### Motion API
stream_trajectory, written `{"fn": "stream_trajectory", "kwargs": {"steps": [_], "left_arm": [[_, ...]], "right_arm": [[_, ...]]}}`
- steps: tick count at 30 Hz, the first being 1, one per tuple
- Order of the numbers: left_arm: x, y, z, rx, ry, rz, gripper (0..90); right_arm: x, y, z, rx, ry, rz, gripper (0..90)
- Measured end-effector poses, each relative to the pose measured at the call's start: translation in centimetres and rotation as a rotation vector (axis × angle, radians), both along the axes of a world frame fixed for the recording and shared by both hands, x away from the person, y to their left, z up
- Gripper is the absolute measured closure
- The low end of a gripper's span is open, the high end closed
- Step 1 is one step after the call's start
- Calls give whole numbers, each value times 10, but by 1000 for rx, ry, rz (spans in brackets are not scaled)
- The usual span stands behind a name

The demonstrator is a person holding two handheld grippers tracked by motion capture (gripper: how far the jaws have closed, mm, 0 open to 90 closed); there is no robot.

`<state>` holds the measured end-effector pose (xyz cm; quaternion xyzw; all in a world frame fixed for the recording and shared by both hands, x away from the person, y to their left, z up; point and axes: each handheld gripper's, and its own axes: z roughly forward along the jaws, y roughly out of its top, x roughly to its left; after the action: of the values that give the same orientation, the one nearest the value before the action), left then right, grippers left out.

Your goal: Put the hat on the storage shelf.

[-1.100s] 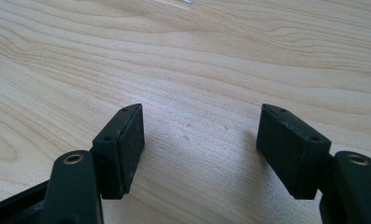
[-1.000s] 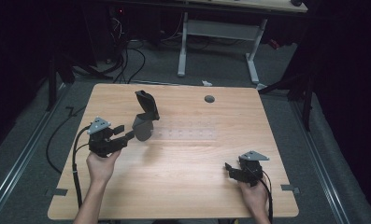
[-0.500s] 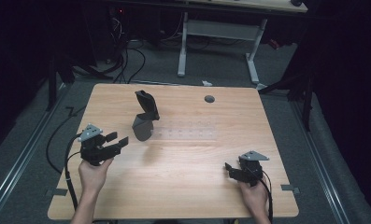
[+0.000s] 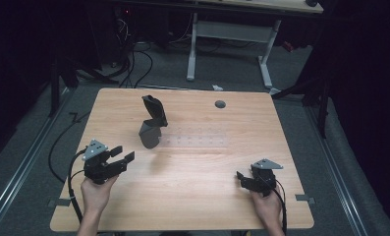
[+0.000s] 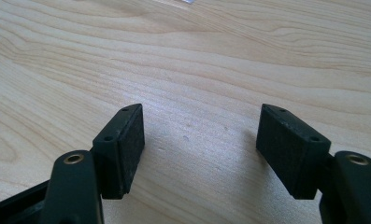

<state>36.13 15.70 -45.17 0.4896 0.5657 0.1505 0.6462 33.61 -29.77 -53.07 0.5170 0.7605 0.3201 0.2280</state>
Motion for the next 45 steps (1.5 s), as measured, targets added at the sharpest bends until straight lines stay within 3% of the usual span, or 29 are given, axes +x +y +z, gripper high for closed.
{"fn": "stream_trajectory", "kwargs": {"steps": [5, 21, 36, 45], "left_arm": [[-2, -5, -6, 23, 11, -12, 440], [-8, -15, -26, 28, 54, -59, 432], [-6, -22, -46, 37, 110, -60, 379], [-1, -26, -61, 75, 133, -51, 378]], "right_arm": [[0, 0, 0, 0, 0, 0, 327], [0, 0, 0, 0, 0, 0, 326], [0, 0, 0, 0, 0, 0, 326], [0, 0, 0, 0, 0, -1, 326]]}}
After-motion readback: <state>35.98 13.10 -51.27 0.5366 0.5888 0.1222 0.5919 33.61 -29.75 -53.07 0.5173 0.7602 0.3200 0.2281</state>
